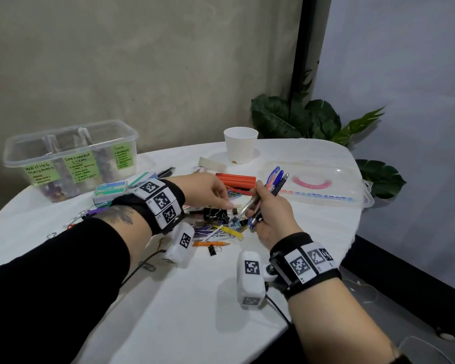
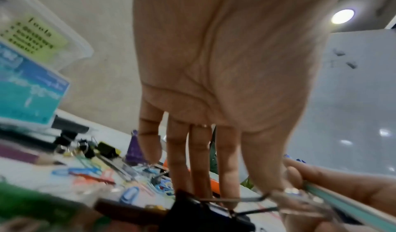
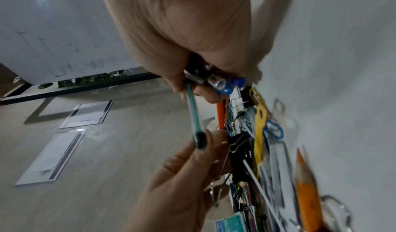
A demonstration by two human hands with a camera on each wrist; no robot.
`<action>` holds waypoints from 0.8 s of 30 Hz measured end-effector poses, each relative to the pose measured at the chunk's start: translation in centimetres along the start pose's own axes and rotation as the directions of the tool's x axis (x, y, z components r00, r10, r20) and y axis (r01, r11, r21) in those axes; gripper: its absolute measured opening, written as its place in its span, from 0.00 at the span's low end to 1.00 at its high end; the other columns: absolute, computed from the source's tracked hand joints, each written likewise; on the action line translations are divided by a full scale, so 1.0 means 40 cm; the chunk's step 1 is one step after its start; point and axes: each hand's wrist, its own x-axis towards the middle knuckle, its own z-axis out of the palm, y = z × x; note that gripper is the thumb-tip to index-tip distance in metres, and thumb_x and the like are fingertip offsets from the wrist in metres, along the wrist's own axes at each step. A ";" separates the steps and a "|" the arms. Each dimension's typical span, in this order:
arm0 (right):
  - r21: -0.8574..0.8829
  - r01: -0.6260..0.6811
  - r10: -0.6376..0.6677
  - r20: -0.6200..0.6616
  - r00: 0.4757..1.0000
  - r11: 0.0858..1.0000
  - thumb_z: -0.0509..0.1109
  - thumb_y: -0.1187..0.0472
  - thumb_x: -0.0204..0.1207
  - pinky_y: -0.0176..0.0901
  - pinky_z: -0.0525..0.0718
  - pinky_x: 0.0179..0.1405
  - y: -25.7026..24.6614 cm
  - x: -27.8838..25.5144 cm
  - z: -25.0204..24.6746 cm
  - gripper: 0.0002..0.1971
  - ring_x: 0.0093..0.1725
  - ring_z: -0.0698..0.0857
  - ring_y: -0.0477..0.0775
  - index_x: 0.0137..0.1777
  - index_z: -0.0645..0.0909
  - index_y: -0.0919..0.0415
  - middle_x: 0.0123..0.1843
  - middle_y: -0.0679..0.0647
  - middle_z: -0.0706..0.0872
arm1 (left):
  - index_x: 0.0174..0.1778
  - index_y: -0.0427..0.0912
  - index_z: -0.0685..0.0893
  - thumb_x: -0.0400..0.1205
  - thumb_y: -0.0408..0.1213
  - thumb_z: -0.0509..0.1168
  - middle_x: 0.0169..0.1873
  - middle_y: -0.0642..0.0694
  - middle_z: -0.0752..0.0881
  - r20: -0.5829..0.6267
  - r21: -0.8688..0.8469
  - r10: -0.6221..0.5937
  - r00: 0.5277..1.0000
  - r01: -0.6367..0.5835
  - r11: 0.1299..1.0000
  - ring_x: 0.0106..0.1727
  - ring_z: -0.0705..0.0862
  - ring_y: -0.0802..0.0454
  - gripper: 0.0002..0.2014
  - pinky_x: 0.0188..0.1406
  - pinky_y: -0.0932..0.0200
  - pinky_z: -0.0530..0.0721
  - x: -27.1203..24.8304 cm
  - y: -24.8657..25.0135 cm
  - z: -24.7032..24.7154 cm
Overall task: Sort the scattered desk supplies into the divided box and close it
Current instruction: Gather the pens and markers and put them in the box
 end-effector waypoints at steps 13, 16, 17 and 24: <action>-0.435 0.159 -0.045 0.260 0.965 0.886 0.82 0.66 0.69 0.36 0.66 0.17 0.023 -0.017 -0.007 0.12 0.17 0.64 0.51 0.43 0.80 0.62 0.21 0.53 0.71 | 0.42 0.52 0.83 0.76 0.43 0.74 0.39 0.51 0.87 -0.158 0.013 -0.105 0.982 0.108 0.994 0.30 0.84 0.54 0.06 0.33 0.58 0.86 -0.058 -0.059 -0.007; -0.584 0.164 0.004 0.275 0.961 0.795 0.85 0.69 0.62 0.37 0.67 0.17 0.023 -0.023 -0.002 0.18 0.16 0.67 0.52 0.45 0.79 0.65 0.23 0.61 0.79 | 0.45 0.46 0.85 0.75 0.34 0.74 0.38 0.44 0.87 -0.235 -0.035 -0.233 0.944 0.232 0.972 0.28 0.84 0.49 0.06 0.22 0.61 0.82 -0.076 -0.083 -0.038; -0.635 0.159 0.021 0.267 0.963 0.756 0.85 0.69 0.61 0.38 0.68 0.18 0.021 -0.024 -0.001 0.17 0.17 0.68 0.52 0.43 0.79 0.64 0.25 0.63 0.81 | 0.46 0.44 0.85 0.74 0.34 0.75 0.38 0.42 0.88 -0.261 0.006 -0.280 0.924 0.292 0.956 0.28 0.84 0.48 0.08 0.22 0.62 0.82 -0.081 -0.093 -0.051; -0.692 0.289 -0.160 0.246 0.956 0.662 0.75 0.69 0.66 0.45 0.77 0.23 0.025 -0.022 0.010 0.06 0.22 0.78 0.56 0.40 0.80 0.64 0.30 0.65 0.84 | 0.55 0.42 0.85 0.76 0.34 0.67 0.48 0.45 0.87 -0.422 0.253 -0.295 0.857 0.424 0.870 0.50 0.85 0.44 0.12 0.47 0.54 0.83 -0.085 -0.152 -0.068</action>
